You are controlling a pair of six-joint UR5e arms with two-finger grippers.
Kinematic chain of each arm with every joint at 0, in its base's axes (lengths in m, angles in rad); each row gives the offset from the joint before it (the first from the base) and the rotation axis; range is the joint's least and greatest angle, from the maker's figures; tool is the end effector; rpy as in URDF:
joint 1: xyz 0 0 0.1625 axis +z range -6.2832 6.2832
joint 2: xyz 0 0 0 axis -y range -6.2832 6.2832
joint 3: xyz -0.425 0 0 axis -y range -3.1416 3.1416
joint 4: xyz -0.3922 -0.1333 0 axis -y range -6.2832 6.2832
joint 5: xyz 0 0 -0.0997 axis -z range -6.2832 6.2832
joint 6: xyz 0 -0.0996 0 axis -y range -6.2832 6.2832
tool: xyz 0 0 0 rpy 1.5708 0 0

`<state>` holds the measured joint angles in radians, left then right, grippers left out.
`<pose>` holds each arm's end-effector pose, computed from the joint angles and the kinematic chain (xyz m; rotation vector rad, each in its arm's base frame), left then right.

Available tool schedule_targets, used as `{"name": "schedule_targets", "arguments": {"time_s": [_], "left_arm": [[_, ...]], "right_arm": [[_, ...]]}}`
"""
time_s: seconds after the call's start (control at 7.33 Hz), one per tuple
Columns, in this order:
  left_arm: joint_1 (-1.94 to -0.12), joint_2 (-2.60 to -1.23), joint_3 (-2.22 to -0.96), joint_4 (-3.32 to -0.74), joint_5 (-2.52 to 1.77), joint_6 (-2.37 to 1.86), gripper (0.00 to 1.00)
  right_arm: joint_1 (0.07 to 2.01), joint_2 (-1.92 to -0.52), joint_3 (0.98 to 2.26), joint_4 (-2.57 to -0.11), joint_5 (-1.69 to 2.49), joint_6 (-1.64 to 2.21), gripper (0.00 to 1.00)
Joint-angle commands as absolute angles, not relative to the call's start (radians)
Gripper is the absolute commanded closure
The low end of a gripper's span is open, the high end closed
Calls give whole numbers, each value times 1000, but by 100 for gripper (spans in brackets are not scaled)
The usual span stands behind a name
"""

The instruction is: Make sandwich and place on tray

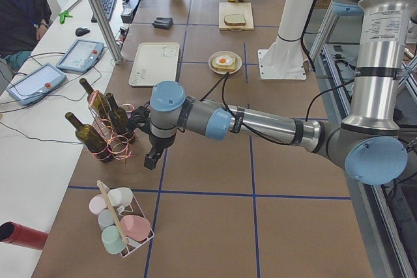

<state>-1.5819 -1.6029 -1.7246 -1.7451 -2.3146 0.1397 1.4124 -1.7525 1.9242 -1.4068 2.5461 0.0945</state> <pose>-0.0716 -0.5175 0.5482 0.3987 0.7091 0.2554 -0.0164 -0.4249 0.5334 0.1845 -0.9981 -0.2220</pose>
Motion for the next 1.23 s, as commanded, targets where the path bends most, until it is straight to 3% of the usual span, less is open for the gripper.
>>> {"name": "schedule_targets", "arguments": {"time_s": [0.0, 0.55, 0.82, 1.09], "left_arm": [[-1568, -1598, -1721, -1775, -2313, 138, 0], [-1562, -1598, -1729, -1778, -2316, 138, 0], [-1562, -1598, -1732, -1778, -2315, 138, 0], [-1562, -1598, -1732, -1778, -2315, 140, 0]], "right_arm": [[1237, -1752, 1925, -1105, 2508, 475, 0], [735, -1954, 1924, -563, 2045, 1000, 0], [530, -1968, 1925, -529, 1843, 1113, 6], [495, -1967, 1939, -529, 1818, 1132, 13]]}}
